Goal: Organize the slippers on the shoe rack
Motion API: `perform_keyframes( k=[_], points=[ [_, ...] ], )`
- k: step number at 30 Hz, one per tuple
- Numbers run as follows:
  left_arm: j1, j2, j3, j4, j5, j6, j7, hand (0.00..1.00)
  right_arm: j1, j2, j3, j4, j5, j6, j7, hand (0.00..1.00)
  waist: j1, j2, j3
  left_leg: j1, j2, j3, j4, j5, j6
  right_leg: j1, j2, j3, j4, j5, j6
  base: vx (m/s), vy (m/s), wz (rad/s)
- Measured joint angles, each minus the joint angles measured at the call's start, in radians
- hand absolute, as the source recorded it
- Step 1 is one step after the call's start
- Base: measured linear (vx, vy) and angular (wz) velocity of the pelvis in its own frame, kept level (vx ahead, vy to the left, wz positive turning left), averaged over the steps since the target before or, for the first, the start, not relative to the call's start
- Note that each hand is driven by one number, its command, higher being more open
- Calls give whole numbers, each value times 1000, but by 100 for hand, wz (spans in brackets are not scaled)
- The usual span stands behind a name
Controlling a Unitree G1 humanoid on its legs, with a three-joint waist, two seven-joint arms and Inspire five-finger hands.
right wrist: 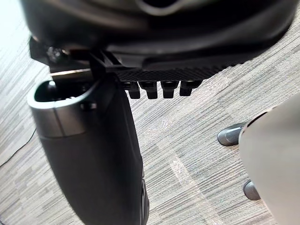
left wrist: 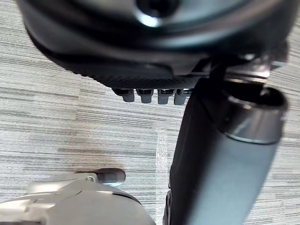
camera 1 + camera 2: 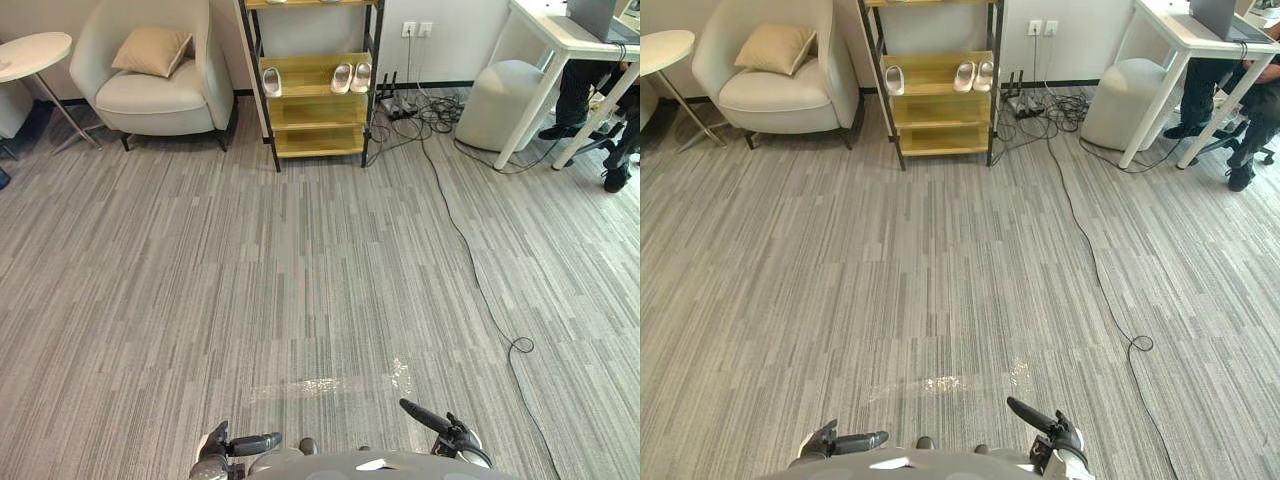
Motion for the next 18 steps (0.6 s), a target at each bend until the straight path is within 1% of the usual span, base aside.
perform_keyframes(
  k=[14, 18],
  points=[
    [-2, 4, 0, 0, 0, -1, -1, 100, -2, 2, 1, 0, -2, 0, 0, 100, 0, -7, 4, -2, 0, 3, 0, 0, 0, 1, 0, -1, -5, 0, 0, -13, -8, 0],
    [-2, 5, 0, 0, 1, -2, 0, 100, -6, 2, 3, 0, -39, -1, 0, 100, 1, -10, 6, -3, 0, 3, 0, 0, 0, 1, 0, -2, -7, 0, 0, 0, 0, 0]
  ],
)
